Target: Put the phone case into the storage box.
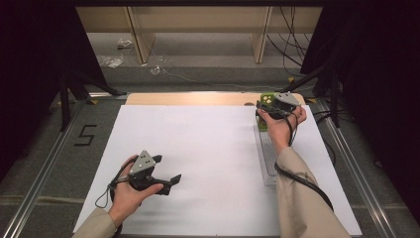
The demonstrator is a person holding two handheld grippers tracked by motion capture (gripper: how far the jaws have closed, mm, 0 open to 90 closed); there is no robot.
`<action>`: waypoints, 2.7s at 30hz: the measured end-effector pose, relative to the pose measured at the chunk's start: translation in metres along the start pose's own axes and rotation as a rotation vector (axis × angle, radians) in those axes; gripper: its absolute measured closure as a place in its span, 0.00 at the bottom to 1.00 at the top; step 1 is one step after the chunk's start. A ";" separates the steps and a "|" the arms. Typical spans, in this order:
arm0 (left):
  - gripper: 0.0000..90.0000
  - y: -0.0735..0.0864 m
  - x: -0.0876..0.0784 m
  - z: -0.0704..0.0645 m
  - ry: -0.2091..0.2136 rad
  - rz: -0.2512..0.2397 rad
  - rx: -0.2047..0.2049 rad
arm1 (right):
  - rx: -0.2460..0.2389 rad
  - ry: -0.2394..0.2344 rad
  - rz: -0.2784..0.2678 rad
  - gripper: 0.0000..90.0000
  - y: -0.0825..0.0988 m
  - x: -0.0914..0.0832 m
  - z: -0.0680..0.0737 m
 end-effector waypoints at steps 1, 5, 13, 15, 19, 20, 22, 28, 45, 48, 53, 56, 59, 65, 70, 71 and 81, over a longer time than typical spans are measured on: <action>0.02 0.000 0.000 0.000 0.000 0.000 0.000 | -0.001 0.000 0.002 0.05 0.000 0.000 0.000; 0.02 0.000 0.000 0.000 0.000 -0.001 0.000 | 0.004 0.004 0.007 0.05 0.000 -0.002 0.000; 0.02 0.000 0.000 0.000 -0.001 0.000 0.001 | 0.018 0.001 0.028 0.05 0.001 -0.008 0.005; 0.02 0.000 0.000 0.000 -0.001 0.000 0.001 | 0.028 -0.004 0.031 0.06 0.002 -0.010 0.005; 0.02 0.000 0.000 0.000 0.000 0.002 0.000 | 0.025 -0.007 0.031 0.06 0.004 -0.013 0.006; 0.02 0.000 0.000 0.000 0.000 0.002 0.000 | 0.024 -0.008 0.032 0.06 0.004 -0.013 0.006; 0.02 0.000 0.000 0.000 0.001 0.001 0.000 | 0.024 -0.004 0.031 0.06 0.004 -0.014 0.005; 0.02 0.000 0.000 0.000 0.000 0.002 -0.001 | 0.020 0.001 0.026 0.06 0.003 -0.019 0.005; 0.02 0.000 0.000 0.000 -0.002 0.001 0.001 | 0.010 -0.040 0.037 0.11 0.002 -0.038 0.011; 0.02 0.000 0.000 0.000 -0.002 0.001 0.000 | 0.003 -0.063 0.042 0.12 0.000 -0.042 0.014; 0.02 0.000 0.000 0.000 -0.002 0.001 0.000 | -0.008 -0.095 0.051 0.12 -0.001 -0.050 0.018; 0.02 0.000 0.000 0.000 -0.002 0.002 -0.001 | -0.014 -0.111 0.055 0.13 -0.002 -0.054 0.020; 0.02 0.000 0.000 0.000 -0.003 0.001 0.001 | -0.013 -0.123 0.061 0.14 -0.001 -0.057 0.021; 0.02 0.000 0.000 0.000 -0.004 0.001 0.000 | -0.024 -0.145 0.070 0.15 0.000 -0.063 0.024; 0.02 0.000 0.000 0.000 -0.004 0.002 -0.001 | -0.029 -0.161 0.075 0.16 0.001 -0.069 0.025; 0.02 0.000 0.000 0.000 -0.005 0.001 -0.001 | -0.034 -0.163 0.076 0.16 0.001 -0.070 0.025; 0.02 0.000 0.000 0.000 -0.005 0.002 0.000 | -0.047 -0.190 0.080 0.16 0.004 -0.083 0.027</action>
Point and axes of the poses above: each handheld gripper's, and its own axes: x roughly forward along the jaws, y roughly out of its underside, z roughly to its left, the point moved 2 cm from there along x, roughly forward along the jaws, and after that the axes turned 7 degrees about -y, right-handed, at the moved point
